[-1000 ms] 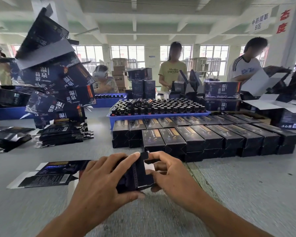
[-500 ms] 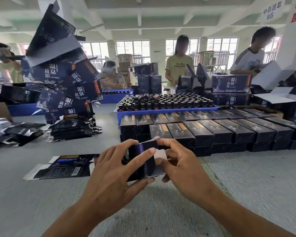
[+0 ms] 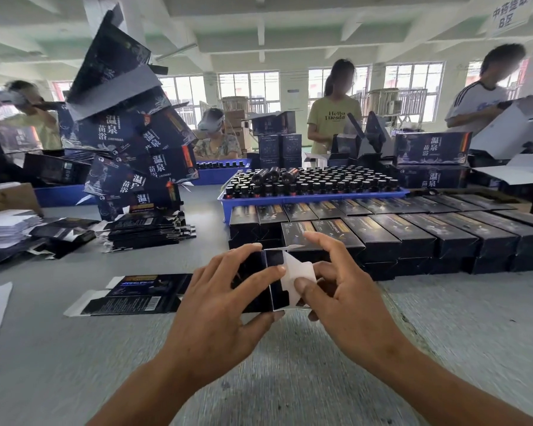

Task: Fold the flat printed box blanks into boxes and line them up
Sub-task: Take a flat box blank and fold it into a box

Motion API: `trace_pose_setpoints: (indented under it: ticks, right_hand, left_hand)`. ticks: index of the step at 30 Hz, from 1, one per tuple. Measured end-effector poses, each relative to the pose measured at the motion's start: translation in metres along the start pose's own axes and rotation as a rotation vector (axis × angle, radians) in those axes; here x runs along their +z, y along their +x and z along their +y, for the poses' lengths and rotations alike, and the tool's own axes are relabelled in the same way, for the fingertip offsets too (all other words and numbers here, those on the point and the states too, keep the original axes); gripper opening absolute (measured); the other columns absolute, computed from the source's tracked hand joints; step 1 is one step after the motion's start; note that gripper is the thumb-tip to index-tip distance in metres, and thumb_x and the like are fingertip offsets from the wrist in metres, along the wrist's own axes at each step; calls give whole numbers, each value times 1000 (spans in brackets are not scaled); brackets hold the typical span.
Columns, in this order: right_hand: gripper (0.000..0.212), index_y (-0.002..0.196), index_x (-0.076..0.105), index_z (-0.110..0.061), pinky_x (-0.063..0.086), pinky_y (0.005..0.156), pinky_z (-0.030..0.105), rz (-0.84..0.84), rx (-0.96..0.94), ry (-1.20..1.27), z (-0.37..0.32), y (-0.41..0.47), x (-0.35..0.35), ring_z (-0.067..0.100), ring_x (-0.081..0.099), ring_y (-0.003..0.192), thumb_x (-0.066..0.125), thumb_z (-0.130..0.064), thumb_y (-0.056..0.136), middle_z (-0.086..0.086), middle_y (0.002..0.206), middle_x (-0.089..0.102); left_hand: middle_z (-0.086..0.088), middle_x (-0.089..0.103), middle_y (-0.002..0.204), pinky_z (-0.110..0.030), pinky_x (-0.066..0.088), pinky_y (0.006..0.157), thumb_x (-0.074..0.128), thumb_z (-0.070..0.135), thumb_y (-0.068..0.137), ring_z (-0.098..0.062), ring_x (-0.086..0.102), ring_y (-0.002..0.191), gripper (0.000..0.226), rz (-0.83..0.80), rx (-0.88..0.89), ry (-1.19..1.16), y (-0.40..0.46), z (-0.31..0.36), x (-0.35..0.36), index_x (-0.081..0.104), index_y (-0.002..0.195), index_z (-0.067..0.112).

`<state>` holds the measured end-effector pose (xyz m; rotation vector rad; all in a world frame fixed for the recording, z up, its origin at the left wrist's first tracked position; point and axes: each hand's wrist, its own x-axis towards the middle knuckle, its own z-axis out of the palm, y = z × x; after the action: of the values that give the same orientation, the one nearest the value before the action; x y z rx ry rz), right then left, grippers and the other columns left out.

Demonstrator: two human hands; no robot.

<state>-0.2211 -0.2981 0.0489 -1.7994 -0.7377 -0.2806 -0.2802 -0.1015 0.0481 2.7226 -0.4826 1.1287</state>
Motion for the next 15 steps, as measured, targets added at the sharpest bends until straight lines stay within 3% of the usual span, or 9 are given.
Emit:
trace_pose_setpoints:
  ticks: [4,7,11,13,15]
  right_hand:
    - [41,129,54,-49,53,63,11,-3,-93,-110,1,-2,0,-2,68,80,60,-21,99,-32,93,66]
    - [30,123,66,-35,52,67,10,8,-108,-149,1,-1,1,-4,68,84,59,-18,99,-33,89,65]
    - [30,126,69,-29,52,78,12,6,-124,-183,1,-1,0,-9,63,95,58,-19,100,-23,112,68]
    - [31,130,66,-30,52,83,13,-19,-117,-183,-1,-1,-1,-10,61,99,56,-26,101,-21,118,68]
    - [40,134,61,-33,52,88,13,-65,-92,-165,-4,-1,-2,-11,59,106,58,-46,97,-24,122,64]
  left_hand:
    - [-2,45,150,-42,45,96,77,44,79,-24,49,129,59,22,4,-27,0,-1,2,51,132,39]
    - [0,42,151,-41,43,98,82,40,74,-22,46,131,67,27,2,-45,-1,-2,4,49,132,36]
    - [-1,43,150,-45,50,97,88,36,70,-26,52,130,80,12,-15,-39,0,-1,4,46,137,34]
    - [-3,44,150,-46,54,93,89,34,70,-29,54,128,80,6,-14,-28,0,-1,3,48,138,34]
    - [-5,46,148,-48,59,86,89,32,70,-30,57,124,75,14,-12,-28,0,-2,2,53,136,33]
